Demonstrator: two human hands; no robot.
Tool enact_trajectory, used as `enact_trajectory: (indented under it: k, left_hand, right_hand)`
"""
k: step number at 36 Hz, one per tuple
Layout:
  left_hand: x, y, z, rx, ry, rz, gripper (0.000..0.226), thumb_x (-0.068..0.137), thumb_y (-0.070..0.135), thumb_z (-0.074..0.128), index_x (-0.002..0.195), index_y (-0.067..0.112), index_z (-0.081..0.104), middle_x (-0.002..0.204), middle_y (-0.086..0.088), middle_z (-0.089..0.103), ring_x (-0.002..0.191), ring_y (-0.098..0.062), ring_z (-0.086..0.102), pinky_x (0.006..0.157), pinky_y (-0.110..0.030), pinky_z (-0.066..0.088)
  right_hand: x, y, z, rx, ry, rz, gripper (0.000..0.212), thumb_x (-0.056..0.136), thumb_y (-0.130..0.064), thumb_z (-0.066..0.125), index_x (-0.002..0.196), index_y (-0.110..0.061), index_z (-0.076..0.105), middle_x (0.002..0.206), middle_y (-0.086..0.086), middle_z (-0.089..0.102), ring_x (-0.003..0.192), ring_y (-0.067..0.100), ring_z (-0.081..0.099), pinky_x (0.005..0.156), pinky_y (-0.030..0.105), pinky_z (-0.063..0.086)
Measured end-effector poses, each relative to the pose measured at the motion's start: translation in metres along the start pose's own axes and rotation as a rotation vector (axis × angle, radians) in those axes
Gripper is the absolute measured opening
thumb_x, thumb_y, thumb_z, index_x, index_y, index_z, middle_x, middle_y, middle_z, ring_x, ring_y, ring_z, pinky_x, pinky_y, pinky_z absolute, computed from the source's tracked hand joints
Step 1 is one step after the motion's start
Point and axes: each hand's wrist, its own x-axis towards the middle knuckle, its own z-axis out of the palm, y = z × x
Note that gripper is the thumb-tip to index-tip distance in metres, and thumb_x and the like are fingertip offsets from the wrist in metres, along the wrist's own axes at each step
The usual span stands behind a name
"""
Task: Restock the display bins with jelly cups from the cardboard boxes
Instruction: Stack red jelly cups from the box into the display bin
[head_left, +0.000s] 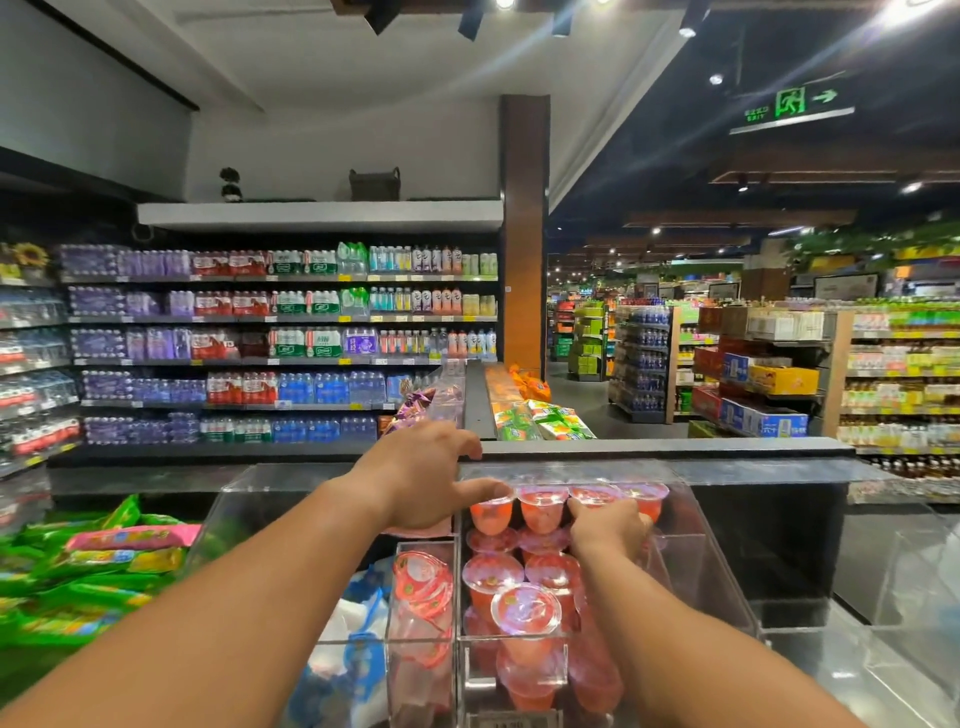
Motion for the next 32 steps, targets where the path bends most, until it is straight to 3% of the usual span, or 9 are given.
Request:
enact_trajectory:
  k: [11, 15, 17, 21, 24, 25, 28, 30, 32]
  left_hand:
    - [0.006, -0.002, 0.015, -0.048, 0.023, -0.009, 0.070, 0.087, 0.081, 0.042, 0.134, 0.031, 0.054, 0.135, 0.008, 0.054, 0.122, -0.014, 0.050, 0.104, -0.036, 0.043]
    - [0.013, 0.007, 0.018, -0.142, 0.086, -0.025, 0.065, 0.089, 0.079, 0.042, 0.124, 0.028, 0.062, 0.119, 0.007, 0.059, 0.102, -0.012, 0.050, 0.090, -0.033, 0.046]
    - [0.018, 0.012, 0.020, -0.243, 0.145, -0.060, 0.063, 0.090, 0.078, 0.041, 0.114, 0.026, 0.067, 0.105, 0.009, 0.059, 0.097, -0.014, 0.053, 0.082, -0.034, 0.045]
    - [0.029, 0.029, 0.029, -0.507, 0.241, -0.143, 0.062, 0.095, 0.072, 0.038, 0.070, 0.018, 0.055, 0.072, 0.003, 0.057, 0.073, -0.019, 0.055, 0.073, -0.038, 0.046]
    - [0.038, 0.047, 0.037, -0.691, 0.306, -0.222, 0.071, 0.096, 0.071, 0.032, 0.063, 0.012, 0.051, 0.068, -0.004, 0.058, 0.070, -0.024, 0.055, 0.070, -0.039, 0.045]
    - [0.041, 0.051, 0.040, -0.735, 0.314, -0.273, 0.071, 0.097, 0.071, 0.029, 0.066, 0.011, 0.054, 0.071, -0.005, 0.059, 0.073, -0.024, 0.056, 0.068, -0.037, 0.043]
    - [0.050, 0.056, 0.052, -0.905, 0.298, -0.431, 0.072, 0.096, 0.072, 0.023, 0.078, 0.013, 0.061, 0.084, -0.007, 0.065, 0.085, -0.027, 0.062, 0.077, -0.036, 0.048]
    - [0.051, 0.061, 0.057, -1.053, 0.266, -0.495, 0.072, 0.096, 0.071, 0.024, 0.078, 0.012, 0.061, 0.088, -0.010, 0.066, 0.090, -0.031, 0.065, 0.086, -0.041, 0.053]
    - [0.049, 0.062, 0.062, -1.260, 0.218, -0.520, 0.069, 0.098, 0.068, 0.028, 0.082, 0.009, 0.059, 0.088, -0.012, 0.065, 0.084, -0.032, 0.066, 0.079, -0.044, 0.056]
  right_hand:
    - [0.001, 0.003, 0.004, -0.014, -0.064, -0.016, 0.069, 0.089, -0.025, 0.076, 0.141, 0.003, 0.042, 0.144, 0.023, 0.040, 0.125, 0.044, 0.048, 0.102, 0.051, 0.041]
    - [-0.013, 0.003, -0.003, -0.019, -0.078, -0.009, 0.065, 0.092, 0.002, 0.059, 0.149, 0.002, 0.028, 0.152, 0.021, 0.031, 0.130, 0.044, 0.045, 0.104, 0.051, 0.042]
    - [-0.026, 0.003, -0.008, -0.020, -0.064, -0.069, 0.066, 0.091, 0.004, 0.054, 0.152, 0.000, 0.026, 0.156, 0.019, 0.027, 0.132, 0.041, 0.044, 0.104, 0.049, 0.041]
    - [-0.062, 0.002, -0.028, -0.010, -0.184, -0.446, 0.053, 0.091, -0.009, 0.057, 0.142, -0.013, 0.045, 0.136, 0.006, 0.051, 0.116, 0.023, 0.054, 0.094, 0.037, 0.046]
    - [-0.084, -0.017, -0.047, 0.193, -0.613, -0.527, 0.042, 0.091, -0.017, 0.061, 0.129, -0.033, 0.051, 0.099, 0.001, 0.063, 0.079, 0.013, 0.061, 0.070, 0.027, 0.051]
    - [-0.086, -0.023, -0.052, 0.247, -0.716, -0.506, 0.040, 0.087, -0.024, 0.064, 0.124, -0.037, 0.052, 0.095, 0.002, 0.064, 0.076, 0.014, 0.061, 0.071, 0.029, 0.052]
    - [-0.079, -0.033, -0.061, 0.227, -0.799, -0.464, 0.065, 0.068, -0.055, 0.070, 0.129, -0.039, 0.052, 0.118, -0.001, 0.063, 0.101, 0.014, 0.066, 0.097, 0.042, 0.054]
    - [-0.073, -0.034, -0.066, 0.072, -0.750, -0.522, 0.093, 0.058, -0.067, 0.079, 0.141, -0.041, 0.046, 0.132, -0.004, 0.054, 0.114, 0.017, 0.063, 0.099, 0.043, 0.054]
    - [-0.064, -0.038, -0.070, -0.054, -0.718, -0.574, 0.097, 0.057, -0.062, 0.085, 0.144, -0.041, 0.046, 0.137, -0.003, 0.046, 0.114, 0.018, 0.062, 0.092, 0.040, 0.058]
